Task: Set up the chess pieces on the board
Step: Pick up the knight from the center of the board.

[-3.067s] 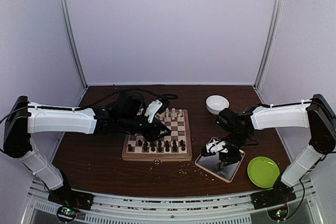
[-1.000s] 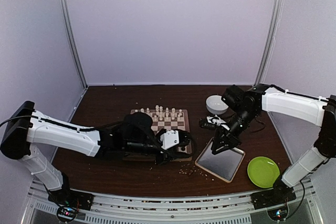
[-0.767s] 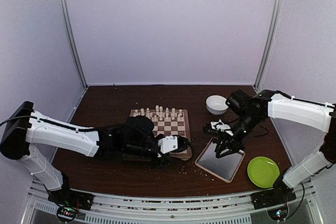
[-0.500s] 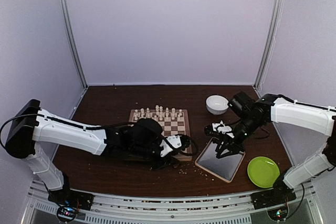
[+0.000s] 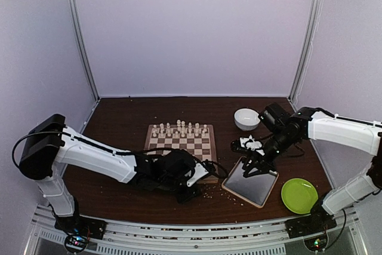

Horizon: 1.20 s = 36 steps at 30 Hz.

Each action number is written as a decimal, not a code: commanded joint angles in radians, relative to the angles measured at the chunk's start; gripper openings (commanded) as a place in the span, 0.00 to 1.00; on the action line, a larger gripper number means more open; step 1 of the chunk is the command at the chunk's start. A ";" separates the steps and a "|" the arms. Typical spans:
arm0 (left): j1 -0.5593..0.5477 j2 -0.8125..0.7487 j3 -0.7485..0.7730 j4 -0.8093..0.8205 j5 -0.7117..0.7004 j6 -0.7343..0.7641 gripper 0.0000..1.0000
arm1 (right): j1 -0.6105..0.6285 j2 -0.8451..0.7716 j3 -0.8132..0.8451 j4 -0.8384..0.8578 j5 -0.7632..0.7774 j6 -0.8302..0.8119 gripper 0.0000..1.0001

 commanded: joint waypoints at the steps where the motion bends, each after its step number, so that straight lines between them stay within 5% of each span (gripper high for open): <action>1: -0.004 0.061 0.085 -0.044 -0.046 -0.032 0.34 | 0.007 -0.039 -0.014 0.024 0.016 0.006 0.31; 22: 0.017 0.199 0.216 -0.148 -0.064 0.000 0.33 | 0.005 -0.056 -0.028 0.024 0.036 -0.011 0.32; 36: 0.058 0.224 0.238 -0.160 0.033 0.030 0.07 | 0.002 -0.048 -0.032 0.021 0.045 -0.017 0.32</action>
